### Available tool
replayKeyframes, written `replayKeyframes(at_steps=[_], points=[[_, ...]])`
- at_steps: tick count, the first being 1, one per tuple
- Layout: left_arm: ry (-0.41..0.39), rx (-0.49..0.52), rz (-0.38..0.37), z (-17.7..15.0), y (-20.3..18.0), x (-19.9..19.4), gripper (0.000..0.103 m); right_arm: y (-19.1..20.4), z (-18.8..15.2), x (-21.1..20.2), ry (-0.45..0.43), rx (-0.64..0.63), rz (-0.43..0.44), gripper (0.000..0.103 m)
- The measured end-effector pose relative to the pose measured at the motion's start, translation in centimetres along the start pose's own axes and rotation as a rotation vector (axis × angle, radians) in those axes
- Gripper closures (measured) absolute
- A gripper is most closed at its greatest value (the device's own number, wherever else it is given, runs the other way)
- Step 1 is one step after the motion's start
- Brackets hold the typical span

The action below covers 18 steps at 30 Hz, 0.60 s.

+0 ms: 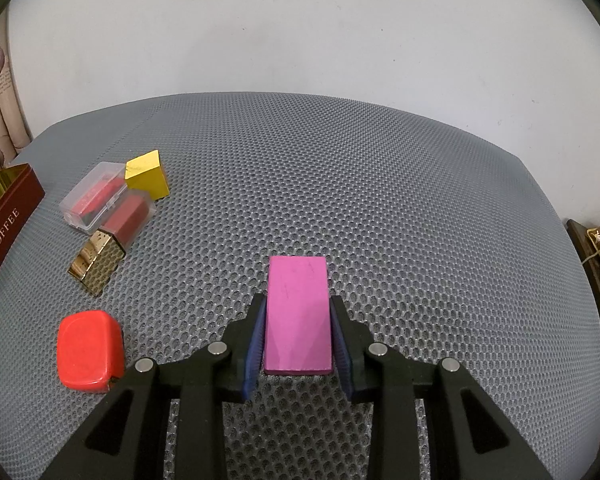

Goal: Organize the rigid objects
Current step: 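Carry the keychain case into the tin and open the left gripper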

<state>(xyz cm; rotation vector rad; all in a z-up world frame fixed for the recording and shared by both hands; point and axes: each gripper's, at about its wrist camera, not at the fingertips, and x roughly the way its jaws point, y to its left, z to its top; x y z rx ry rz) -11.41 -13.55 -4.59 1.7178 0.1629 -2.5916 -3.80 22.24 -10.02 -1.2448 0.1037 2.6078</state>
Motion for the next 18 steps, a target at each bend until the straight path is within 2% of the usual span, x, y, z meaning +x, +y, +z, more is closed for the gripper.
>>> replayKeyframes(at_steps=[14,18], points=[[-0.013,-0.045,0.035,1.8,2.6,1.1,0.064,-0.1,0.0,0.0,0.0,0.0,0.0,0.071],[-0.015,-0.041,0.029,2.5,2.2,1.5,0.064,-0.2,0.0,0.0,0.0,0.0,0.0,0.071]])
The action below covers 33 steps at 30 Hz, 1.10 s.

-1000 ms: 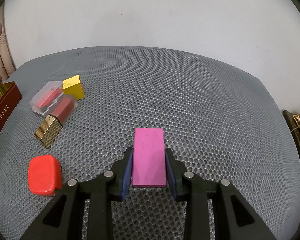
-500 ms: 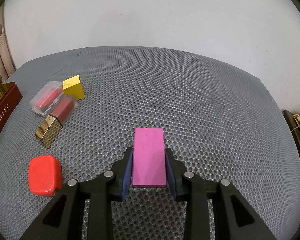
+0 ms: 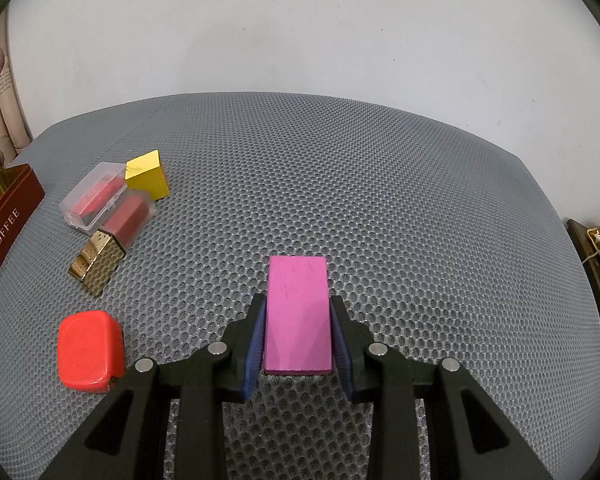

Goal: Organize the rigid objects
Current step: 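Carry the keychain case into the tin and open the left gripper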

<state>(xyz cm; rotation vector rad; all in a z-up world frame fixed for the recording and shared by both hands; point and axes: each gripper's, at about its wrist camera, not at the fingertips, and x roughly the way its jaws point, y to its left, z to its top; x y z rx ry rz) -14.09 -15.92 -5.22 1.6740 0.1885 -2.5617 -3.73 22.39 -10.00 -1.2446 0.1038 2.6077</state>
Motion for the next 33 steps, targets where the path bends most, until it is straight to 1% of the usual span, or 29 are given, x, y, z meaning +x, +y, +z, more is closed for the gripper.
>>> replayKeyframes(at_steps=[5,9,13,19,22,29,32,33], points=[[0.006,-0.002,-0.021,-0.3,0.4,-0.1,0.064,0.0,0.0,0.0,0.0,0.001,0.0,0.071],[0.012,-0.011,-0.032,-0.1,0.6,-0.1,0.063,0.0,0.0,0.0,0.0,0.001,0.0,0.071],[0.012,-0.022,-0.03,0.4,1.7,0.3,0.063,0.0,0.0,0.0,0.0,0.0,0.0,0.071],[0.019,-0.026,-0.044,0.8,2.4,0.4,0.062,-0.1,0.0,-0.1,0.0,0.001,0.0,0.071],[0.019,-0.028,-0.039,1.2,2.9,0.6,0.058,-0.1,0.0,-0.1,0.0,0.001,0.0,0.071],[-0.002,-0.021,-0.021,1.3,3.4,0.1,0.057,-0.1,-0.1,-0.1,0.0,0.001,-0.001,0.071],[-0.033,-0.001,0.014,0.9,3.3,-0.6,0.055,-0.1,-0.1,-0.1,0.0,-0.001,-0.003,0.071],[-0.046,0.009,0.021,-0.7,1.6,-1.9,0.054,-0.1,-0.1,-0.1,0.0,-0.002,-0.005,0.071]])
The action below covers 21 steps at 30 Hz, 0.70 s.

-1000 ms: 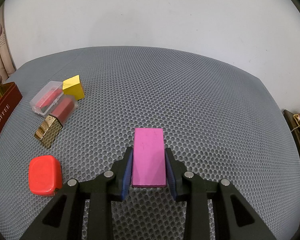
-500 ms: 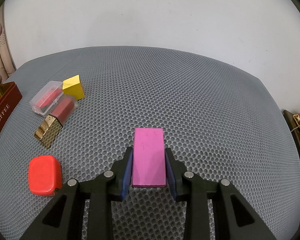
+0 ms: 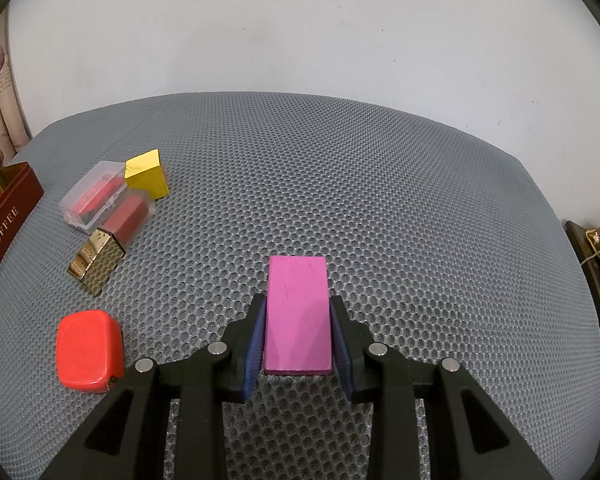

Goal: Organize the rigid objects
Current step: 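Carry the keychain case into the tin and open the left gripper, then carry the pink block into the tin with the right gripper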

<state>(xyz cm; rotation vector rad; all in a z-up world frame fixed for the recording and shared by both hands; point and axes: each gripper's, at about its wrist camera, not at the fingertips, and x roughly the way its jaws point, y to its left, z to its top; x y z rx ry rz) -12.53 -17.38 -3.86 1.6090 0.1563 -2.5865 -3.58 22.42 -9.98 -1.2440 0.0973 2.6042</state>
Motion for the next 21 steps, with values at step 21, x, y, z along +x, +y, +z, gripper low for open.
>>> replayKeyframes(at_steps=[21], points=[[-0.105,0.1,0.004,-6.5,-1.8,-4.9,0.04,1.4,0.6,-0.4,0.011,-0.002,-0.054,0.073]])
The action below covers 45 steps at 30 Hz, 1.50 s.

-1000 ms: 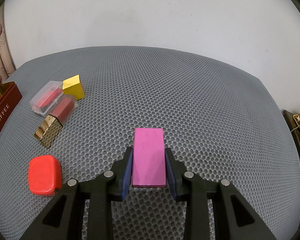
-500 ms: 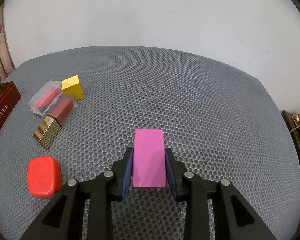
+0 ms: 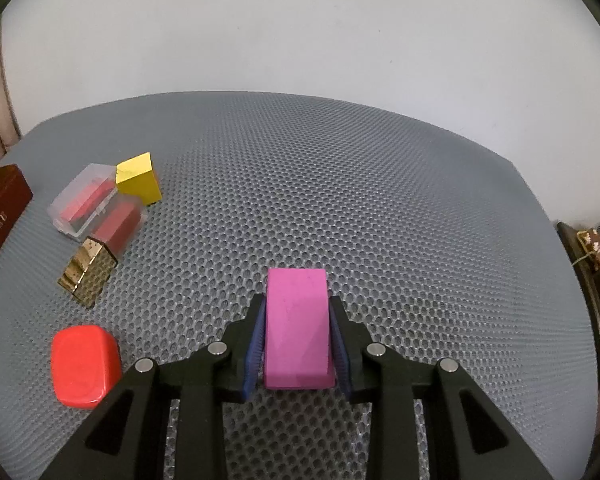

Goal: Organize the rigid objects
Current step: 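Carry the pink block into the tin with the right gripper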

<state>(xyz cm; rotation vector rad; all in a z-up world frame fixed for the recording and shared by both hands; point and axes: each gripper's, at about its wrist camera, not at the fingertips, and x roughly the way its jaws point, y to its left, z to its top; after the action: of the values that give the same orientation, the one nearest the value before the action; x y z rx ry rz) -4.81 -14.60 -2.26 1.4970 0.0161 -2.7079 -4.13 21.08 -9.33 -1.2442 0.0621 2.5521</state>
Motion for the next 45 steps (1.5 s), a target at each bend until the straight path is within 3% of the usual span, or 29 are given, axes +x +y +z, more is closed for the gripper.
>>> replayKeyframes(at_steps=[8,16,30,45], points=[[-0.017,-0.011,0.016,-0.6,1.0,0.0,0.033,1.4,0.5,-0.5,0.033,-0.02,-0.085,0.073],[-0.033,-0.033,-0.001,-0.3,2.0,-0.5,0.028,3.5,1.7,-2.5,0.018,-0.028,-0.062,0.073],[-0.027,-0.085,0.005,0.0,3.6,-0.5,0.027,14.3,5.5,-7.0,-0.057,-0.119,0.173,0.073],[-0.031,-0.133,0.025,0.3,5.1,-0.6,0.026,24.5,8.7,-11.2,-0.063,-0.268,0.404,0.073]])
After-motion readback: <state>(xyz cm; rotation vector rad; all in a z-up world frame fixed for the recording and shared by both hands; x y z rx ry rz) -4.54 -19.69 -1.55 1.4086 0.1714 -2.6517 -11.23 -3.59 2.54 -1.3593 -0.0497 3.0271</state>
